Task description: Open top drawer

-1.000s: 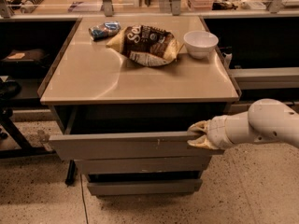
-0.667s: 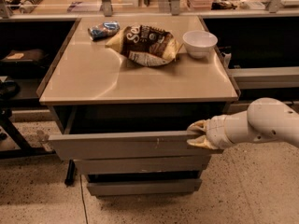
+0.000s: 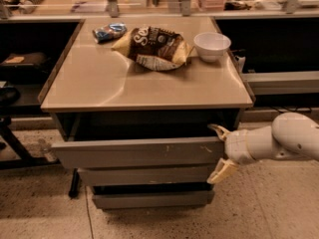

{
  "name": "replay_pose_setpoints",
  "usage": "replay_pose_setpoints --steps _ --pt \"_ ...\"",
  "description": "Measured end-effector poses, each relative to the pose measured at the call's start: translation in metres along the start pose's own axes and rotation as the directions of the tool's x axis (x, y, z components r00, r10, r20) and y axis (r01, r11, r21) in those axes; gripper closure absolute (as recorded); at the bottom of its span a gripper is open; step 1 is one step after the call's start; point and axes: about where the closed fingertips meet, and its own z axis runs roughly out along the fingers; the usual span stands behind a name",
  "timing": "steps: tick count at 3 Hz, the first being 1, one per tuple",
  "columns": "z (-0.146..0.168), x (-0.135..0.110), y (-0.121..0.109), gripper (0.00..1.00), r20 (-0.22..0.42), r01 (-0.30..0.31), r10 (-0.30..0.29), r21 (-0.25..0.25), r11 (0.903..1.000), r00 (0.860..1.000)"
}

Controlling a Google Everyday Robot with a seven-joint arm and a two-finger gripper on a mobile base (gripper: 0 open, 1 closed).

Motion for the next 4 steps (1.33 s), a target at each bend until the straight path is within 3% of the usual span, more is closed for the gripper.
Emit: replay_pose_setpoints --steps 3,4 --pt "-0.015 -0.016 -0.006 0.81 0.000 0.000 0.000 0.000 1.0000 1.000" --pt "-0.018 -0.019 -0.007 1.00 0.000 0.000 0.000 0.000 1.0000 1.000"
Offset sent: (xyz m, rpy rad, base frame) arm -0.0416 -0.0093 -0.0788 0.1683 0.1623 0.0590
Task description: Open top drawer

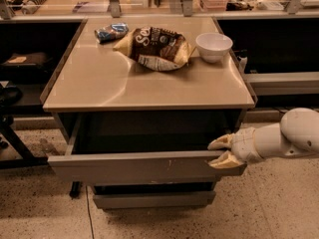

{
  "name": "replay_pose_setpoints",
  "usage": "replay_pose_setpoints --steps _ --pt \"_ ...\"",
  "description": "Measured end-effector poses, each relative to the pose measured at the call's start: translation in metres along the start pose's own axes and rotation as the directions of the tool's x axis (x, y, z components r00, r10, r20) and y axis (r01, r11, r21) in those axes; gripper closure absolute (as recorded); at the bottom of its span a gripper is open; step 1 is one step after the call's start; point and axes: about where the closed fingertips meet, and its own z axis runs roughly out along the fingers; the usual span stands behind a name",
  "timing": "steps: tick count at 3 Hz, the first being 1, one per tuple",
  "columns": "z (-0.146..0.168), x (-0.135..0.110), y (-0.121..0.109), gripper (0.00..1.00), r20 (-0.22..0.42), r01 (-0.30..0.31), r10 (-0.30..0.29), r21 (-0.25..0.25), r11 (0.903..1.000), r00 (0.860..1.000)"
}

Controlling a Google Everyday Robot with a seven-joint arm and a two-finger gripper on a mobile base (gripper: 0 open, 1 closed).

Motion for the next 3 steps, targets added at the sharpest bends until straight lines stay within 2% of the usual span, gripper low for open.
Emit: replay_pose_setpoints --steps 1,2,3 --pt "-0.0073 -0.0143 0.0136 1.00 0.019 0.019 -0.018 -0.018 0.9997 1.000" --pt "-0.0073 -0.0143 0.0136 0.81 0.019 0.019 -0.018 -0.018 0.9997 1.000" --pt "-0.0029 -0.0148 0.0107 0.58 0.016 0.022 -0.022 -0.026 0.9994 1.000"
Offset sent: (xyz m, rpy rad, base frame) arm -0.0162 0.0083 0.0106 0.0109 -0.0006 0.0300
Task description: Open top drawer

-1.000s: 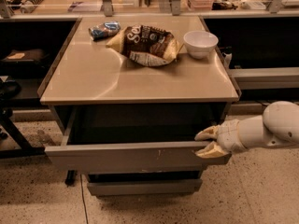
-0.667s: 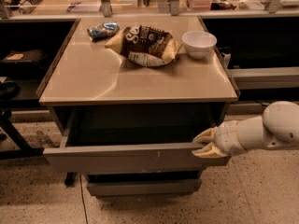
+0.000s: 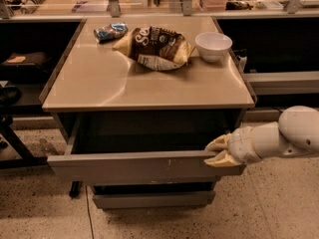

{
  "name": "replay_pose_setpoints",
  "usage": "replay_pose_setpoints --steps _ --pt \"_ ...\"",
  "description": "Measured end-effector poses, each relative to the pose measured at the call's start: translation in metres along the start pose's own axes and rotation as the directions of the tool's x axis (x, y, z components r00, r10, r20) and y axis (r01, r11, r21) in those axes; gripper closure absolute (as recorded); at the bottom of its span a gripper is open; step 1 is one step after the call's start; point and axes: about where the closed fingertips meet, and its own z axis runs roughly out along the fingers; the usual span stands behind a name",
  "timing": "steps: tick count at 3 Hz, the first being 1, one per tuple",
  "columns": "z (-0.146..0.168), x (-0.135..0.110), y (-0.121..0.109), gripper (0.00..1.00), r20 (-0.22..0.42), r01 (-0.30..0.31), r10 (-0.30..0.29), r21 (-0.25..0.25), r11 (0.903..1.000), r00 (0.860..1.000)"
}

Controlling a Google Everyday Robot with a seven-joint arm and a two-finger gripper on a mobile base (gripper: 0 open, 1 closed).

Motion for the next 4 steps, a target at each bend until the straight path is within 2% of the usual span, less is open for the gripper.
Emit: replay_pose_setpoints --steps 2,3,4 --pt "0.000 0.000 0.000 0.11 0.000 0.000 0.000 0.000 1.0000 1.000" --pt "0.000 0.000 0.000 0.00 0.000 0.000 0.000 -0.001 1.0000 1.000" --pt "0.022 0.006 0.005 0.00 0.015 -0.012 0.013 -0.057 0.9983 1.000"
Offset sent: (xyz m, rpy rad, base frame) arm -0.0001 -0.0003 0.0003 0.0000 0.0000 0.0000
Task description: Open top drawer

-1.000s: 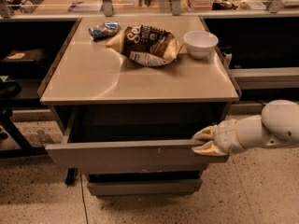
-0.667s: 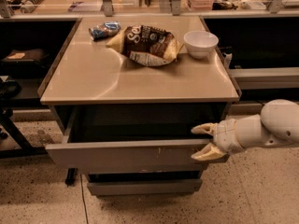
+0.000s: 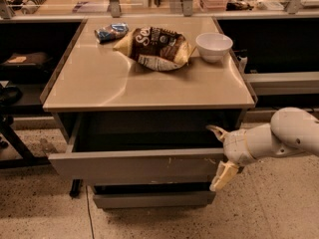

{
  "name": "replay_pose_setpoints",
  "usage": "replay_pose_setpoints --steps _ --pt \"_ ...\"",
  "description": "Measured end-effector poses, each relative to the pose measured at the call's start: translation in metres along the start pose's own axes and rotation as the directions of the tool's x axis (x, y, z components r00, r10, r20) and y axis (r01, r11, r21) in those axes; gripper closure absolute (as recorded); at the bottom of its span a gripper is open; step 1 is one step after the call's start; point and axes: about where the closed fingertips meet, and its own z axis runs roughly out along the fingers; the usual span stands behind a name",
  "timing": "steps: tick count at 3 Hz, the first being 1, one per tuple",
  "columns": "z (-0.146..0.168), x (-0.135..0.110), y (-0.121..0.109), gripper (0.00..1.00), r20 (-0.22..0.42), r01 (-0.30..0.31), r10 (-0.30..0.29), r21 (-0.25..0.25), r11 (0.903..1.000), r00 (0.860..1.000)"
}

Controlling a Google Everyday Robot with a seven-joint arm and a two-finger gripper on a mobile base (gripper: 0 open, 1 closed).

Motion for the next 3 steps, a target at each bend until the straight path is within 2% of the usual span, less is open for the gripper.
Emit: replay_pose_setpoints --steps 1,2,3 --pt "0.0001 0.0000 0.0000 0.00 0.000 0.000 0.000 0.000 1.0000 1.000" --pt "0.0001 0.0000 0.0000 0.19 0.000 0.000 0.000 0.000 1.0000 1.000" --pt "0.0003 0.0000 0.0006 0.42 0.000 0.000 0.000 -0.001 1.0000 1.000"
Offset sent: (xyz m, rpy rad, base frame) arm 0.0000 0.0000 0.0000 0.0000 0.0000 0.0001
